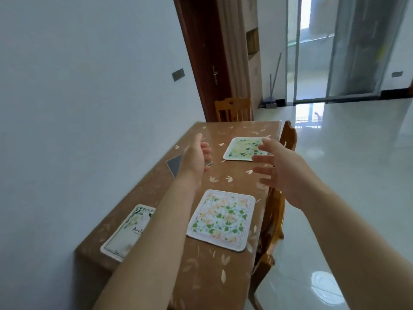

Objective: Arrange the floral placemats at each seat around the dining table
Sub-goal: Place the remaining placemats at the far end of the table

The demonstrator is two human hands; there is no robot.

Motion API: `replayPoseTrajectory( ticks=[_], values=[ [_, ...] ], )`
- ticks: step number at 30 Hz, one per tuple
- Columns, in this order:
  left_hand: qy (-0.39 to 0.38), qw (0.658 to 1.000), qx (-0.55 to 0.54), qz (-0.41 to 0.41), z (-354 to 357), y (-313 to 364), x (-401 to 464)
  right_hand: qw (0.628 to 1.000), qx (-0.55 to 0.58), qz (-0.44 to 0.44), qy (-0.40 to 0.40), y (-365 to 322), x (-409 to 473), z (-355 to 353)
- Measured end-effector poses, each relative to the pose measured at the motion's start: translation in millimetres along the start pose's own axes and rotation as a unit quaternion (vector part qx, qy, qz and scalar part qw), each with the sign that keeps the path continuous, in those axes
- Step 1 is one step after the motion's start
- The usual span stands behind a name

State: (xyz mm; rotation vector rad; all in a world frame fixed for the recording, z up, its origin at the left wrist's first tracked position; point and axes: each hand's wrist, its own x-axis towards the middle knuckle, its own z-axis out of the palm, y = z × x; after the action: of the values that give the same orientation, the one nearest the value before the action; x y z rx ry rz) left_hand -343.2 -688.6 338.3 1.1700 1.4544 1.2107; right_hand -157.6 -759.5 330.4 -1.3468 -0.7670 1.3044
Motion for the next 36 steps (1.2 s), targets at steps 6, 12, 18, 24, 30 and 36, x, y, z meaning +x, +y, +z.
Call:
replayPoseTrajectory(
  ticks=[6,12,18,24,30,36],
  values=[
    [0.084,0.996,-0.016,-0.010,2.5,-2.6,19.9,0.995,-0.052,0.008,-0.087,-8.8,48.9,7.2],
    [0.154,0.981,-0.108,-0.038,28.8,-53.2,78.7,0.982,-0.114,0.015,-0.149,-7.6,144.2,-2.4],
    [0.200,0.962,-0.168,-0.075,107.0,-78.0,167.1,0.969,-0.167,0.050,-0.174,-31.4,264.8,-25.6],
    [0.177,0.965,-0.165,-0.104,191.8,-85.3,232.4,0.966,-0.172,0.083,-0.173,-44.8,369.9,-76.5],
    [0.226,0.961,-0.130,-0.095,247.9,-66.5,303.0,0.969,-0.129,0.103,-0.184,-63.6,482.4,-128.5],
    [0.247,0.954,-0.085,-0.144,382.2,-71.6,368.4,0.965,-0.103,0.126,-0.206,-89.8,616.5,-214.1]
  ],
)
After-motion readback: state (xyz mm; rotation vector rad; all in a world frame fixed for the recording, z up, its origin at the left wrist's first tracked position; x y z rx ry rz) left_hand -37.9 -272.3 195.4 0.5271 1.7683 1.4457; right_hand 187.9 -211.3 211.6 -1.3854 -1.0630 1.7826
